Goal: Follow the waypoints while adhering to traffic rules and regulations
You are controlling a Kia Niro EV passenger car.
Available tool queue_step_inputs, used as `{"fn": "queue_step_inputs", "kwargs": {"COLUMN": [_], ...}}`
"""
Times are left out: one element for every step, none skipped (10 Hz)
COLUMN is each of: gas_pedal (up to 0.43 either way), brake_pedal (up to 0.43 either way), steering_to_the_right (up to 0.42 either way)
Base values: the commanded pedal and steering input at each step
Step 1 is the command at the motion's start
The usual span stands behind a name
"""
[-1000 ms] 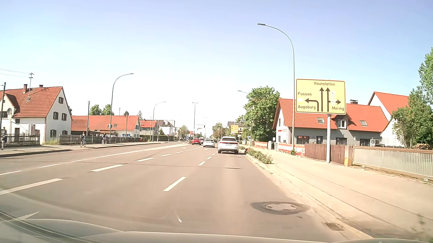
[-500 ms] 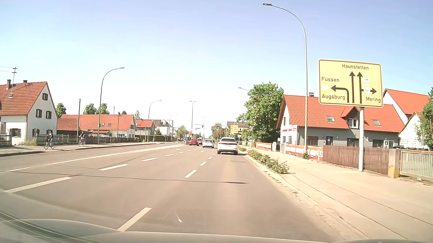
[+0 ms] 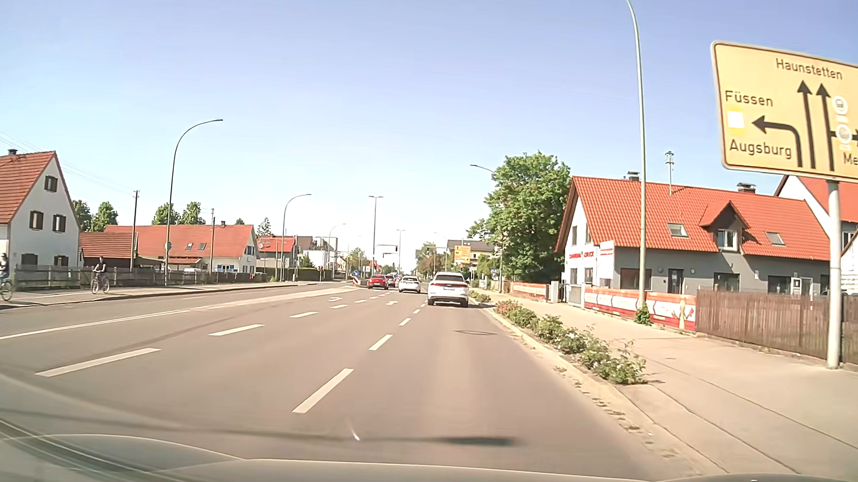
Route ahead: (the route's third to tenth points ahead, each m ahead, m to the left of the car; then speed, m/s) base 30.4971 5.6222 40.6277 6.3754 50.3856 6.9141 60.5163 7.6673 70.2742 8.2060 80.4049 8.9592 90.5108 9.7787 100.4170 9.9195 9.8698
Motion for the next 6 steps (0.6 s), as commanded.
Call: {"fn": "queue_step_inputs", "kwargs": {"gas_pedal": [0.110, 0.110, 0.110, 0.110, 0.130, 0.177], "brake_pedal": [0.000, 0.000, 0.000, 0.000, 0.000, 0.000], "steering_to_the_right": [-0.005, -0.006, -0.004, -0.001, 0.001, 0.000]}}
